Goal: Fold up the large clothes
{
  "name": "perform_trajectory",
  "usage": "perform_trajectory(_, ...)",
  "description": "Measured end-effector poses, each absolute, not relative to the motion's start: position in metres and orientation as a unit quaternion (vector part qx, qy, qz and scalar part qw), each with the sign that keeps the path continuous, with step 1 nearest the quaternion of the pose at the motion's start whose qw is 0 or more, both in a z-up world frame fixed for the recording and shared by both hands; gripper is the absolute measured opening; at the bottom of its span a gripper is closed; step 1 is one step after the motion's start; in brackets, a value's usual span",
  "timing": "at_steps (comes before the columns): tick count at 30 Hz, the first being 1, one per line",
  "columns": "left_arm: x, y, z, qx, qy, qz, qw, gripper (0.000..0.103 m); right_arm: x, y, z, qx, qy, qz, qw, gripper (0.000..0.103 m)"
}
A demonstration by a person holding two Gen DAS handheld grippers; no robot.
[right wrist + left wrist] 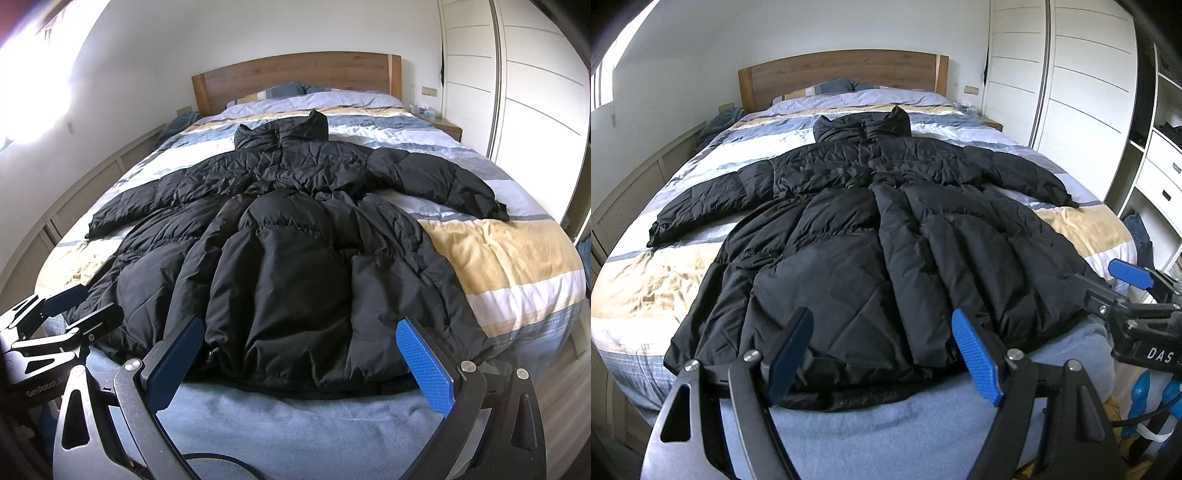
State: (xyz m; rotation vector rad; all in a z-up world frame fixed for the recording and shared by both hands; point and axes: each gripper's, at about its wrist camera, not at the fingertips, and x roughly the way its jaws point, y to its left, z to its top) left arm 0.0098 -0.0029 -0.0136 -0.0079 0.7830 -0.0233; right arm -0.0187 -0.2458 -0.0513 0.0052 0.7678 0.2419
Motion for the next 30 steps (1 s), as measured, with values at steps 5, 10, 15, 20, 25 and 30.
perform_trajectory(5,0.013,-0.002,-0.016,-0.003,0.387,-0.009,0.922,0.077,-0.018,-0.247,-0.053,0.002,0.376,0.119,0.919,0.102)
perform_trajectory(10,0.015,-0.001,-0.017,-0.004,0.390,-0.006,0.921,0.077,-0.017,-0.246,-0.054,0.002,0.379,0.118,0.918,0.102)
perform_trajectory(15,0.016,0.001,-0.018,-0.007,0.394,-0.006,0.919,0.076,-0.017,-0.246,-0.055,0.002,0.381,0.118,0.917,0.102)
perform_trajectory(20,0.017,0.004,-0.021,-0.011,0.396,-0.006,0.918,0.077,-0.013,-0.244,-0.058,0.003,0.387,0.117,0.915,0.102)
perform_trajectory(25,0.019,0.007,-0.023,-0.014,0.399,-0.003,0.917,0.076,-0.011,-0.243,-0.059,0.002,0.391,0.117,0.913,0.102)
perform_trajectory(30,0.023,0.010,-0.025,-0.018,0.403,0.001,0.915,0.076,-0.010,-0.243,-0.061,0.004,0.393,0.117,0.912,0.102)
